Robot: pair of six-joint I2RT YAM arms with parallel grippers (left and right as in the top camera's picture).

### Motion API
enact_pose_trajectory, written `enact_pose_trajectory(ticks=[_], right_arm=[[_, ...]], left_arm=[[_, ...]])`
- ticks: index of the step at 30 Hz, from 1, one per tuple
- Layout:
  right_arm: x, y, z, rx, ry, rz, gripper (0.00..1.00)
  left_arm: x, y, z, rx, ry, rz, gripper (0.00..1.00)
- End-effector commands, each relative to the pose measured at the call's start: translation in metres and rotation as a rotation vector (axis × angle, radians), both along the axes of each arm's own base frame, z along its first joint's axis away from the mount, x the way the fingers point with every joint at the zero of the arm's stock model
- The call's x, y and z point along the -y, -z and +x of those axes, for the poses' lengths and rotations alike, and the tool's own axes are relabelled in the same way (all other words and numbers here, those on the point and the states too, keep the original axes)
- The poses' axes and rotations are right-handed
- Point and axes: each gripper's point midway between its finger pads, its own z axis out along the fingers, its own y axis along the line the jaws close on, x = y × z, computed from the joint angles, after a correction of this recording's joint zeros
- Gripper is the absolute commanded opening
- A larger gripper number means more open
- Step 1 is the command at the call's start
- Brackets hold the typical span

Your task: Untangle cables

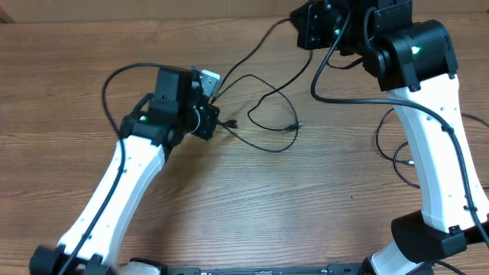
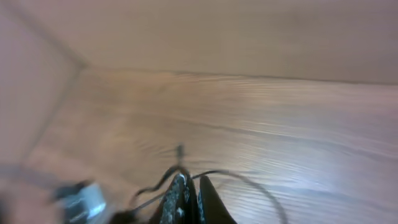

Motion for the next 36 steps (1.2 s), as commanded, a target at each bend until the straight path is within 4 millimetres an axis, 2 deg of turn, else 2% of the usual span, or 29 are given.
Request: enact_pose_trajectory(ticks=[1,4,8,9,14,20,23,29,33,36], right_arm=[[0.046,-0.015,0.011,0.038,0.232,-0.026,0.04],[0.054,-0.009,0.010,0.014,0.248,-0.036,0.04],[0.070,-0.004,0.010,0.000,0.303,-0.074,0.04],[0.079,-0.002,0.010,-0.003,0.337,-0.098,0.04],[0.097,0.006,0.006,-0.042,0.381,-0.132,0.04],[0.158,0.016,-0.001,-0.086,0.571,-0.255,0.04],[0.198,0.014,-0.001,-0.084,0.686,-0.278,0.04],[0.236,0.015,-0.005,-0.102,0.786,-0.257,0.04],[0.268,0.008,-0.011,-0.078,0.904,-0.310,0.04],[0.280,0.007,-0.013,-0.074,0.960,-0.302,0.04]], left_arm=[[-0.023,-0.028,-0.006,0.078,-0.076,0.062,0.04],[-0.025,-0.040,-0.013,0.099,-0.084,0.048,0.04],[-0.028,-0.044,-0.023,0.089,-0.088,0.055,0.04],[-0.032,-0.043,-0.025,0.082,-0.097,0.068,0.04],[-0.054,-0.041,-0.031,0.072,-0.185,0.154,0.04],[-0.079,-0.055,-0.036,0.095,-0.389,0.119,0.04],[-0.099,-0.054,-0.044,0.068,-0.533,0.099,0.04],[-0.115,-0.047,-0.054,0.015,-0.630,0.100,0.04],[-0.123,-0.046,-0.057,0.013,-0.684,0.117,0.04],[-0.130,-0.044,-0.062,-0.002,-0.753,0.106,0.04]])
